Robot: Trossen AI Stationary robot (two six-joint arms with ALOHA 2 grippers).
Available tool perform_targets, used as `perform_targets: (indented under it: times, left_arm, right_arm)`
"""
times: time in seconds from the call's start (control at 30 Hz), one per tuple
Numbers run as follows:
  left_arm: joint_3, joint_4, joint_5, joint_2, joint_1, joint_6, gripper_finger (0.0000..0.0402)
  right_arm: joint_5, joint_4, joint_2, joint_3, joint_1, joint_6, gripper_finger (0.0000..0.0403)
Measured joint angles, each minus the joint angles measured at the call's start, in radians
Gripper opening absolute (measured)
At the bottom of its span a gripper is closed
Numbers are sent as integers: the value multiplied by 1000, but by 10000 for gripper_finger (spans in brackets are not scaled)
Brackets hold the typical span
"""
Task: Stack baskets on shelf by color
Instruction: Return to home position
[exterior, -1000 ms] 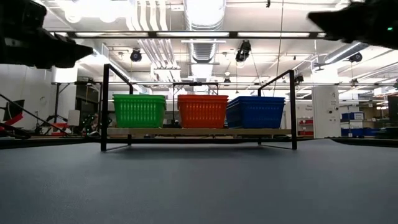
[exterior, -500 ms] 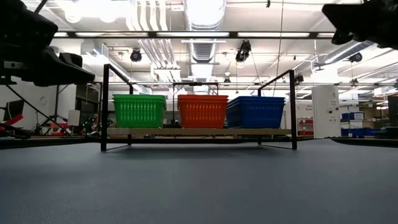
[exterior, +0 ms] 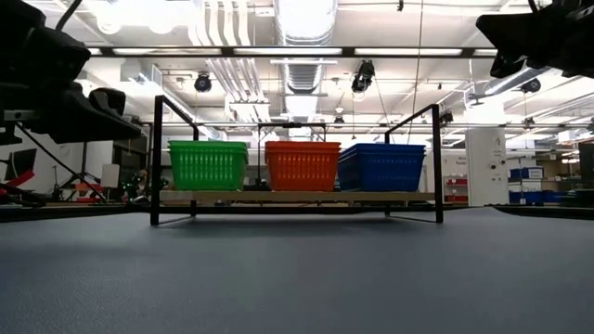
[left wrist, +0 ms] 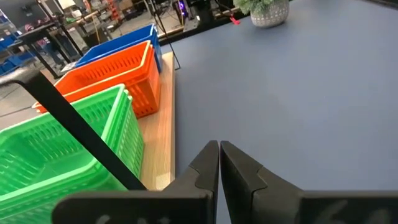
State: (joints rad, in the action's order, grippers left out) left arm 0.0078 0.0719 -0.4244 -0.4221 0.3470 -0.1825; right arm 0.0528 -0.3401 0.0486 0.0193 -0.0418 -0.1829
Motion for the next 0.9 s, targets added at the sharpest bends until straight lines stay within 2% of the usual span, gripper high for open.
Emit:
perform_targets:
  times: [0.9]
  left_arm:
    - [-2,0,0,-91,0,0,0]
  right_arm:
    - [-1,0,0,0,0,0,9]
